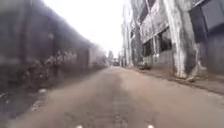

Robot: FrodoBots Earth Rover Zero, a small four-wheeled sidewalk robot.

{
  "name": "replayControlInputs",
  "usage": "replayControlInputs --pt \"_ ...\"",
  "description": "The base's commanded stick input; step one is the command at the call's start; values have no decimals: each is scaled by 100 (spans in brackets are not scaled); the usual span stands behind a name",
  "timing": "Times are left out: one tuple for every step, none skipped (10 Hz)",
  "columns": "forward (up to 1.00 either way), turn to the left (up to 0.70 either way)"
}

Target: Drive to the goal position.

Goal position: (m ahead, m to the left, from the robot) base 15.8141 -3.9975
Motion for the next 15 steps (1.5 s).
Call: replayControlInputs --pt "100 -8" --pt "100 -25" --pt "100 -11" --pt "100 0" --pt "100 0" --pt "100 0" --pt "100 0" --pt "100 0" --pt "100 0" --pt "100 0" --pt "100 0" --pt "100 0" --pt "100 0" --pt "100 0" --pt "100 0"
